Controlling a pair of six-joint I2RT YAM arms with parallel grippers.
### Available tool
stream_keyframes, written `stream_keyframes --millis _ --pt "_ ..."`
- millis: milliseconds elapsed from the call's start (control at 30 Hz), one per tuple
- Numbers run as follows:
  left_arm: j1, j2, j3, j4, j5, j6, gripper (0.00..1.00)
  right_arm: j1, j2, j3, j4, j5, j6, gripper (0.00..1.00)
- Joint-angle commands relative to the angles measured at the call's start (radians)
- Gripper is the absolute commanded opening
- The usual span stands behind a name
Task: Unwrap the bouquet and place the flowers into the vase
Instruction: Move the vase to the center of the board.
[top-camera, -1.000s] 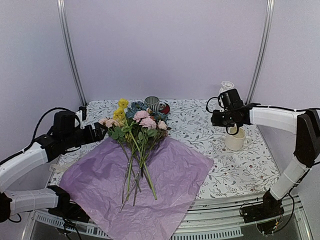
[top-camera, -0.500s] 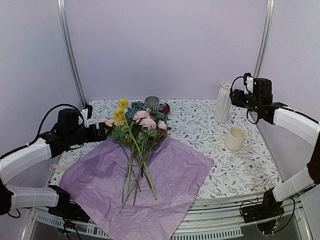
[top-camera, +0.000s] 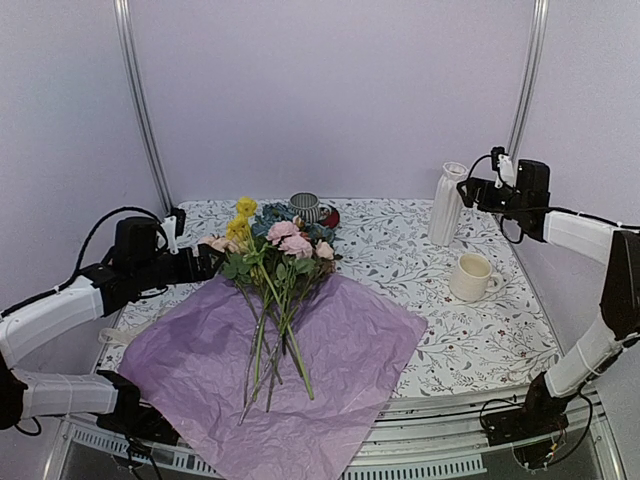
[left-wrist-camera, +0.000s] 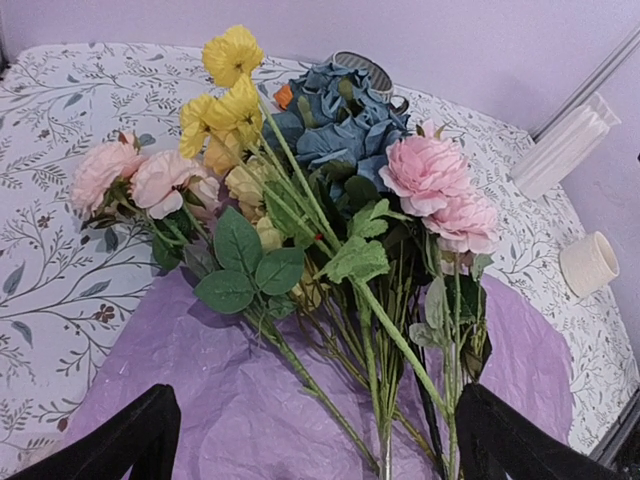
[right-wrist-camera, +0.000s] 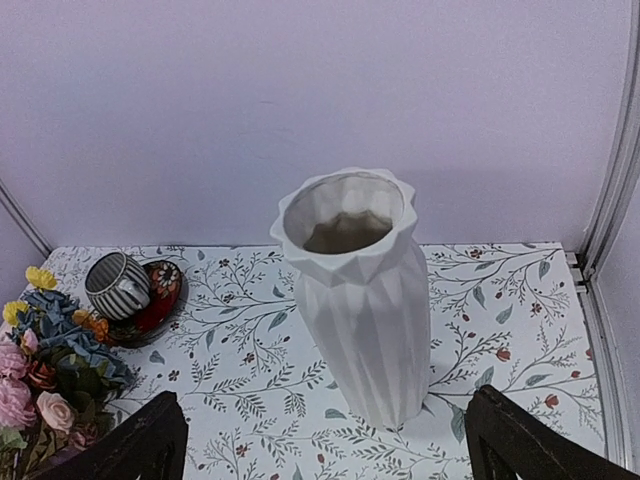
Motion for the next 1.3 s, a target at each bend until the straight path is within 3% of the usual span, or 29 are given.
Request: stream_keyframes --millis 0,533,1267 --pt "0.017 -0.014 -0.010 0.020 0.008 0.013 0.98 0.003 0.087 0.105 0.046 -0.022 -0.090 0.99" --pt "0.018 -0.050 -0.012 0.003 -0.006 -0.006 0.98 0.002 0.328 0.293 0.074 -0.049 -0.169 0.99" --pt "0.020 -0.038 0.005 -0.014 -0.016 -0.019 0.98 0.002 0.501 0.324 0.255 -0.059 -0.168 0.99"
